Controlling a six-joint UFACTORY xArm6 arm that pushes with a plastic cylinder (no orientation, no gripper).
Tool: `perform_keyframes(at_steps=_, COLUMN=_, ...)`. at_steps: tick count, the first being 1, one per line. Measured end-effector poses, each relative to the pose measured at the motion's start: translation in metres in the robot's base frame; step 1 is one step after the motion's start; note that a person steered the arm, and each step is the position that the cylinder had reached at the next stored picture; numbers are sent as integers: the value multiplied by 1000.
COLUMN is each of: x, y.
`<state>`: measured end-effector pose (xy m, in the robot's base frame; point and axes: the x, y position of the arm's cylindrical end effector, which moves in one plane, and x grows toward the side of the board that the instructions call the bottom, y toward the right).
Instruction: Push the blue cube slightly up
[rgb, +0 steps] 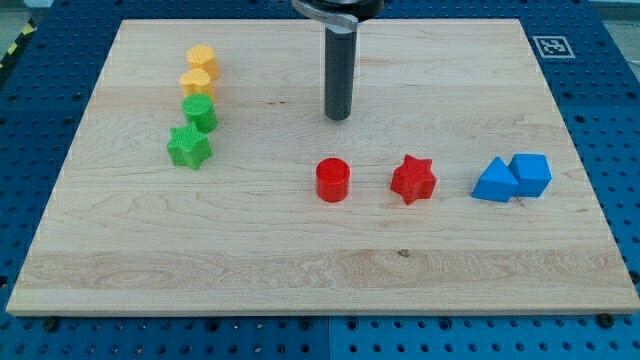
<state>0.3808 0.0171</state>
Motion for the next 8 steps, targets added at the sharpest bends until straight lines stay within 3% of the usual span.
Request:
perform_keyframes(at_steps=1, x=0, y=3)
perform_keyframes(at_steps=2, x=-4, y=57)
perform_keyframes(at_steps=3, x=4, y=123)
perform_keyframes(at_steps=5, x=66, y=283)
perform_keyframes(at_steps=6, x=145, y=297)
perform_keyframes(at_steps=7, x=146, y=296)
perform_keyframes(at_steps=8, x=147, y=245)
